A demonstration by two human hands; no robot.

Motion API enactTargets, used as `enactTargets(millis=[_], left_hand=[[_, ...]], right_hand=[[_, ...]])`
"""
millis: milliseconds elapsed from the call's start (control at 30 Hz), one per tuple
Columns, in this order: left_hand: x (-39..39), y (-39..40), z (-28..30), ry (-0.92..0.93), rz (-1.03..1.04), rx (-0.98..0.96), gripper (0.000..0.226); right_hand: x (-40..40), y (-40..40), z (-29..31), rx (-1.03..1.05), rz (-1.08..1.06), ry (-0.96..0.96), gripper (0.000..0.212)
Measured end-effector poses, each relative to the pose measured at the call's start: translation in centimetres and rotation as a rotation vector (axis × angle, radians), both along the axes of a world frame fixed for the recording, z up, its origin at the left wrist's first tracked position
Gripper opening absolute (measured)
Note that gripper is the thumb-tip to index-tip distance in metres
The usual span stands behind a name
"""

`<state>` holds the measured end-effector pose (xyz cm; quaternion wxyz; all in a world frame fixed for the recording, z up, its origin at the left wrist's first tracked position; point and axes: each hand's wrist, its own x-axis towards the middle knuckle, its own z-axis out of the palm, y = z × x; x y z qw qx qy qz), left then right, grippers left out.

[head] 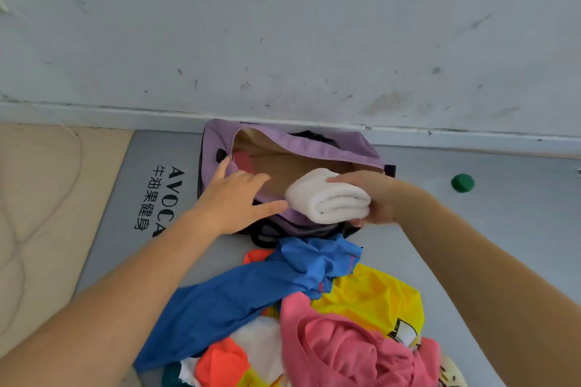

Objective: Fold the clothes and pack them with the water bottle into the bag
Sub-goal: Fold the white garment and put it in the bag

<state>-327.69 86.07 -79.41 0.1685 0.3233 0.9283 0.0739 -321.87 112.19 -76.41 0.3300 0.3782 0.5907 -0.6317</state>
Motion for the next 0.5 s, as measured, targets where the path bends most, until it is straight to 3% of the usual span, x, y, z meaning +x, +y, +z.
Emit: enactTargets(millis=[100, 233, 367, 500], left_hand=[[-0.3, -1.0, -1.0, 0.105, -0.013, -0.029, 0.099], [0.2, -1.9, -1.6, 0.172, 0.023, 0.107, 0.086], [0.4, -2.2, -2.5, 0.139, 0.077, 0.191, 0.076], [0.6, -2.4, -3.7, 0.132, 0.072, 0.186, 0.078]], right_hand=[[-3.4, -1.5, -2.7, 0.044, -0.098, 0.088, 0.031], [-6.6, -3.4, -6.6, -0.01, -0.136, 0.318, 0.042], [-7.4, -4.8, -10.4, 0.321, 0.025, 0.232, 0.064], [-7.9, -6.1, -12.0, 0.259, -0.041, 0.32, 0.048]])
